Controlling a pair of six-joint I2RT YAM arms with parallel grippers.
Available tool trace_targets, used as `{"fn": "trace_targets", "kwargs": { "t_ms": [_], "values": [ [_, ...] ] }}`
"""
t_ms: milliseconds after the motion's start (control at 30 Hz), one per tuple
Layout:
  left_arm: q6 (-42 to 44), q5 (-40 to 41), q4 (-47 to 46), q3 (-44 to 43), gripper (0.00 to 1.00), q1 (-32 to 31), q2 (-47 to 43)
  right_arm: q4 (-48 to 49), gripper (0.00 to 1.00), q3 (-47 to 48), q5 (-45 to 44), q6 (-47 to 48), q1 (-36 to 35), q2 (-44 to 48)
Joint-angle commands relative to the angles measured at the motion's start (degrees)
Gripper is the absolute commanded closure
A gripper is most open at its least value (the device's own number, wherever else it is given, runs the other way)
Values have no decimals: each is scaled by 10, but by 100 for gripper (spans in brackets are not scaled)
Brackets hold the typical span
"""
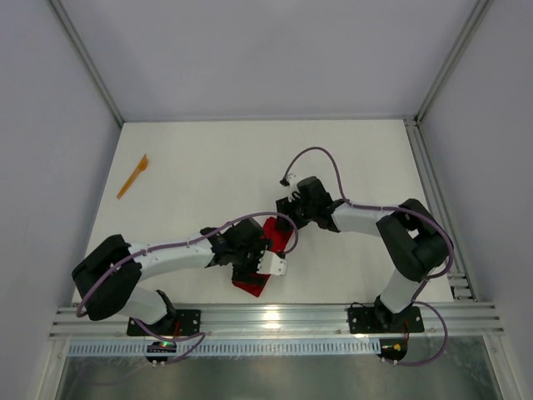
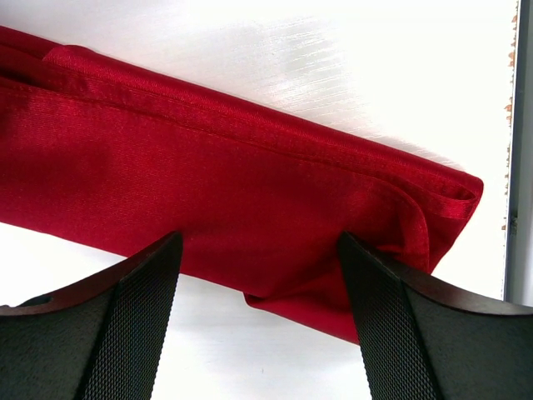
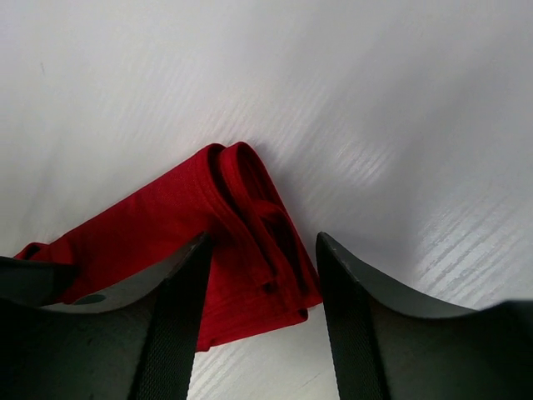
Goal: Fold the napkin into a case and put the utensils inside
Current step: Fold the 2/3-rectangle-folded napkin, then smooth out the smaller rectangle-folded napkin.
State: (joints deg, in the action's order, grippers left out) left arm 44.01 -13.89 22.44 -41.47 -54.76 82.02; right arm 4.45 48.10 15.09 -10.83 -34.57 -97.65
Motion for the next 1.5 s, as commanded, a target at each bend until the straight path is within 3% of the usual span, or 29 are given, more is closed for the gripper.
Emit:
{"fn": "trace_targets", "kwargs": {
  "t_ms": [0,67,100,167,400,567,733,900,967,1033,1067,1133,1300,1467],
  "values": [
    [9,2,16,-7,21,-6,6,7,43,-12,49,11,3,-13],
    [10,5,13,-7,21,-6,5,7,51,-17,55,7,5,-8],
    [11,8,13,-7,21,-6,4,13,62,-27,56,4,7,-4],
    [11,11,12,-7,21,-6,2,22,73,-41,64,-4,11,12],
    [-6,4,39,-33,21,-6,-5,90,89,-119,59,-85,17,51],
    [-35,-1,129,-114,19,-6,-5,141,95,-174,18,-171,18,85],
    [-99,5,229,-225,19,-3,7,251,97,-245,-24,-271,0,98],
    [-125,46,381,-402,17,49,15,294,97,-264,-75,-327,-16,105],
    [-132,67,487,-453,18,94,23,311,97,-270,-87,-346,-16,99],
    [-150,75,530,-442,19,136,10,336,97,-273,-97,-382,-16,91],
    [-155,72,529,-428,20,177,-4,345,97,-275,-112,-396,-16,85],
    [-160,90,511,-391,19,201,-56,376,97,-276,-128,-436,-18,64],
    [-176,62,471,-299,16,229,-144,396,97,-258,-191,-509,-32,30],
    [-161,83,422,-251,15,239,-181,327,97,-176,-267,-531,-101,8]
  ]
}}
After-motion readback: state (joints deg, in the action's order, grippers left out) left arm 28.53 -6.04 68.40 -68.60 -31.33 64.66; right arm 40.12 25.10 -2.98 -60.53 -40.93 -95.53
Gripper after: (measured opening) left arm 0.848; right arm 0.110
